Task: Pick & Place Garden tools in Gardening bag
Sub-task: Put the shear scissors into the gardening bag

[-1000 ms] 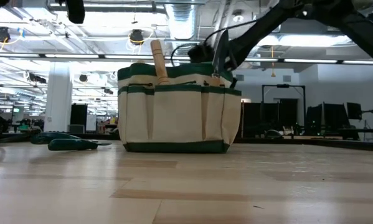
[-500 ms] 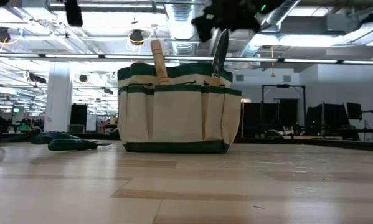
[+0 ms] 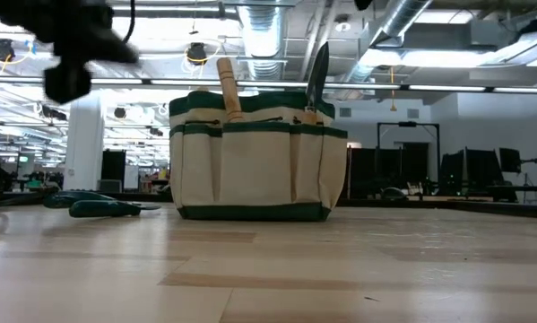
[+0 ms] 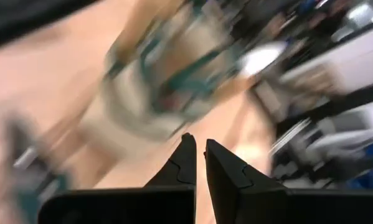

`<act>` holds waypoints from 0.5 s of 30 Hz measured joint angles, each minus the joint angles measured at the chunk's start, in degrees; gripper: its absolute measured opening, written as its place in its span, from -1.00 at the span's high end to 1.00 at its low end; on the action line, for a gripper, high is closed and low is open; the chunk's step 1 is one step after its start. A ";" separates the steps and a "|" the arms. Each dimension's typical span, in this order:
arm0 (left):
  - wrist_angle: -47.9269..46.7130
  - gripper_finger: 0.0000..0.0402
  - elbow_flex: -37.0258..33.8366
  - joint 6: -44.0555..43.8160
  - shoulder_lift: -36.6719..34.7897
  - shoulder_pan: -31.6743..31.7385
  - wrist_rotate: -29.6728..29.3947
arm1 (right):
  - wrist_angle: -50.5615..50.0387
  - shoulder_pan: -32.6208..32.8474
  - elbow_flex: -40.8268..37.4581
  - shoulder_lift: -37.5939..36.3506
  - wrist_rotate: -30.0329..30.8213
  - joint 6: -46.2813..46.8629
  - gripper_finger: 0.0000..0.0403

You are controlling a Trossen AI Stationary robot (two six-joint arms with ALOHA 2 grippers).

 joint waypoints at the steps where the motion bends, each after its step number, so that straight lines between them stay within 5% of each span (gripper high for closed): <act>1: -3.68 0.99 0.00 -1.53 -0.01 0.00 1.50 | -0.58 0.03 0.00 -0.66 0.02 0.99 -0.19; 9: -28.92 1.00 0.00 -24.84 0.00 0.02 10.08 | -7.10 1.71 -0.02 -1.57 1.19 6.09 -0.19; 15: -32.24 0.97 0.00 -29.34 1.59 0.28 11.72 | -10.12 4.75 -0.02 -0.92 7.42 6.58 -0.19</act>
